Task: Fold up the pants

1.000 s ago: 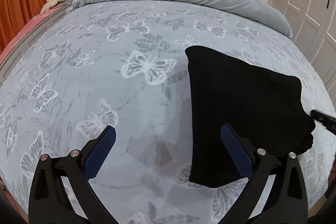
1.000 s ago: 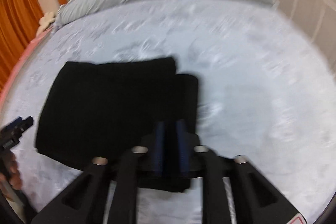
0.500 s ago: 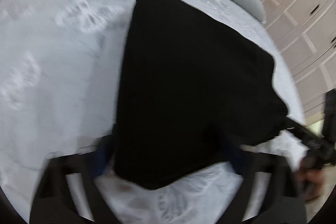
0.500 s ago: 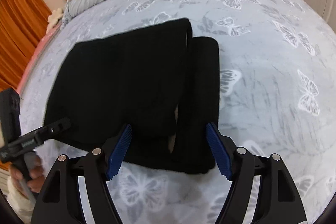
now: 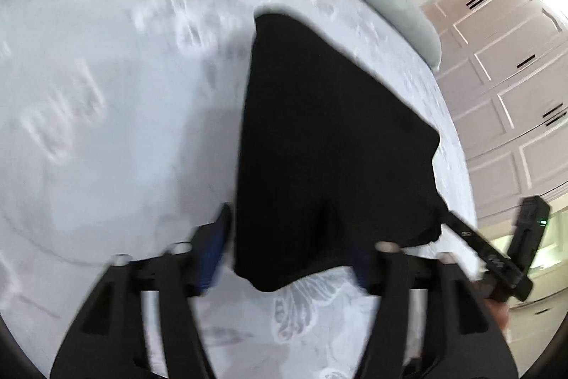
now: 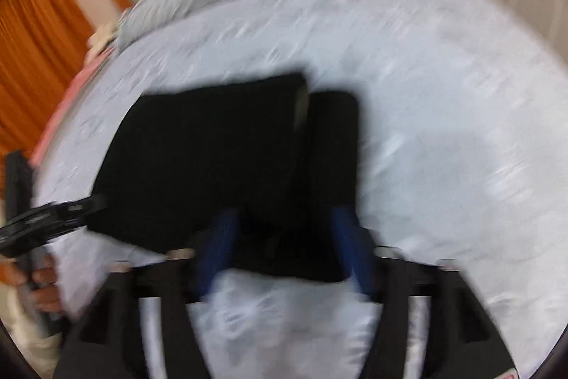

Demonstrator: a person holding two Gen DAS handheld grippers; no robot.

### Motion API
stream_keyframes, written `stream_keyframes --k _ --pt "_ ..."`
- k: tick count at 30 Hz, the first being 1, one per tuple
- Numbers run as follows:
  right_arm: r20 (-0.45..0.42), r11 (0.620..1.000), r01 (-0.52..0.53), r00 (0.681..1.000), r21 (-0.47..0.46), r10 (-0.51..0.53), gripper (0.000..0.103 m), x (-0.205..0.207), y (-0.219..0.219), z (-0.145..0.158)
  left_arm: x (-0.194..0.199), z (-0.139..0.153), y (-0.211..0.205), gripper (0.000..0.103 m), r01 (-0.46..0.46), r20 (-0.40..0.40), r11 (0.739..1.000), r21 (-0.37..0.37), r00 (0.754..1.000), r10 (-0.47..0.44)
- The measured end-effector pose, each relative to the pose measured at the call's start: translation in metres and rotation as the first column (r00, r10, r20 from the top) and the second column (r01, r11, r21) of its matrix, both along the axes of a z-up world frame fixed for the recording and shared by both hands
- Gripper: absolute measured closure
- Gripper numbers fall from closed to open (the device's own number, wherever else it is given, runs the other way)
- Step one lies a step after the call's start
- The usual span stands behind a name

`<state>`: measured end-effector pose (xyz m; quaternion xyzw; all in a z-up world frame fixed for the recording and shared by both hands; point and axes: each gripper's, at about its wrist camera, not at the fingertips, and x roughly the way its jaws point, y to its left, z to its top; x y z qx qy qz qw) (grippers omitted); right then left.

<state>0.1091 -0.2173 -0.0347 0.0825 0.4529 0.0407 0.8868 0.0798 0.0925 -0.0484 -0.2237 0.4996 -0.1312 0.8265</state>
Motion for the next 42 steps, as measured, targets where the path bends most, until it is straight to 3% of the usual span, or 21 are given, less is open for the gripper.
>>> stream_keyframes --k 2,5,7,9,10,11,12,14,17,21,23,24,25,26,28,30,32,34,38,40,42 --pt "0.015 0.999 0.038 0.999 -0.006 -0.038 0.019 -0.001 -0.011 0.003 -0.002 0.009 0.004 0.007 -0.05 0.063 0.999 0.02 0.997 0.049" --pt "-0.096 0.993 0.076 0.993 0.093 -0.067 0.019 0.015 -0.033 -0.025 0.012 -0.008 -0.002 0.007 -0.025 -0.01 1.0 -0.009 1.0 0.025" --pt "-0.187 0.965 0.088 0.981 0.246 -0.042 0.02 0.028 -0.04 -0.053 0.019 -0.026 -0.009 0.007 -0.013 -0.084 0.999 -0.036 0.996 0.01" --pt "-0.2 0.905 0.089 0.98 0.416 -0.005 0.035 0.034 -0.039 -0.071 0.026 -0.038 -0.012 0.009 -0.005 -0.119 0.999 -0.046 0.993 0.0" --pt "-0.192 0.888 0.078 0.981 0.453 0.012 0.052 0.035 -0.035 -0.075 0.026 -0.036 -0.015 0.013 -0.005 -0.084 1.0 -0.013 0.996 0.004" --pt "-0.173 0.882 0.069 0.985 0.466 0.015 0.062 0.036 -0.031 -0.073 0.027 -0.032 -0.02 0.054 0.038 -0.045 0.999 -0.005 0.998 -0.039" --pt "-0.161 0.884 0.065 0.987 0.462 0.012 0.066 0.034 -0.028 -0.068 0.027 -0.028 -0.023 0.068 0.084 -0.041 0.996 -0.017 0.996 -0.084" --pt "-0.091 0.895 0.02 0.996 0.446 0.023 0.074 0.026 -0.018 -0.041 0.02 -0.015 -0.017 0.081 0.07 -0.017 0.997 -0.028 0.997 -0.071" --pt "-0.006 0.885 -0.085 0.995 0.458 0.099 0.076 -0.006 -0.003 0.001 -0.002 0.015 -0.003 0.082 0.086 0.024 0.996 -0.029 0.996 -0.085" --pt "-0.037 0.908 -0.136 0.986 0.396 0.164 0.073 -0.061 0.011 -0.001 -0.055 0.028 0.019 0.08 0.115 -0.009 0.992 -0.042 0.993 -0.116" --pt "-0.153 0.941 -0.123 0.972 0.316 0.178 0.053 -0.072 0.019 -0.034 -0.077 0.006 0.015 0.068 0.124 -0.042 0.991 0.045 0.992 -0.122" --pt "-0.189 0.964 -0.075 0.974 0.255 0.125 0.049 -0.077 0.017 -0.047 -0.086 -0.012 0.01 0.057 0.126 -0.075 0.985 0.118 0.99 -0.117" --pt "-0.163 0.956 -0.037 0.983 0.292 0.088 0.048 -0.084 0.009 -0.044 -0.092 -0.018 0.011 0.054 0.113 -0.08 0.984 0.136 0.992 -0.102" --pt "-0.152 0.957 -0.017 0.986 0.291 0.063 0.048 -0.089 0.005 -0.035 -0.096 -0.014 0.014 0.053 0.084 -0.056 0.988 0.133 0.995 -0.077" --pt "0.005 0.984 0.011 1.0 0.18 -0.012 0.039 -0.101 0.004 0.006 -0.102 0.011 0.02 0.042 0.053 0.043 0.986 0.16 0.997 -0.061" --pt "0.119 0.996 -0.007 0.993 0.093 -0.005 0.027 -0.107 0.016 0.032 -0.111 0.035 0.023 0.012 -0.041 0.19 0.961 0.275 0.982 -0.013" --pt "0.102 0.997 -0.057 0.994 0.055 0.051 0.027 -0.096 0.033 0.033 -0.116 0.048 0.023 0.011 -0.149 0.292 0.916 0.372 0.956 0.037" --pt "0.031 0.99 -0.128 0.991 0.05 0.127 0.032 -0.069 0.056 0.013 -0.112 0.049 0.019 0.011 -0.141 0.296 0.912 0.386 0.955 0.022" --pt "-0.083 0.99 -0.122 0.988 0.076 0.128 0.058 -0.045 0.075 -0.038 -0.11 0.04 0.019 0.011 -0.14 0.261 0.905 0.402 0.965 0.033" --pt "-0.062 0.982 -0.154 0.985 0.11 0.162 0.083 -0.045 0.081 -0.027 -0.109 0.039 0.021 0.011 -0.151 0.263 0.896 0.417 0.964 0.04" --pt "0.015 0.976 -0.168 0.986 0.136 0.168 0.088 -0.054 0.077 0.0 -0.109 0.043 0.018 0.011 -0.164 0.281 0.891 0.424 0.959 0.042"
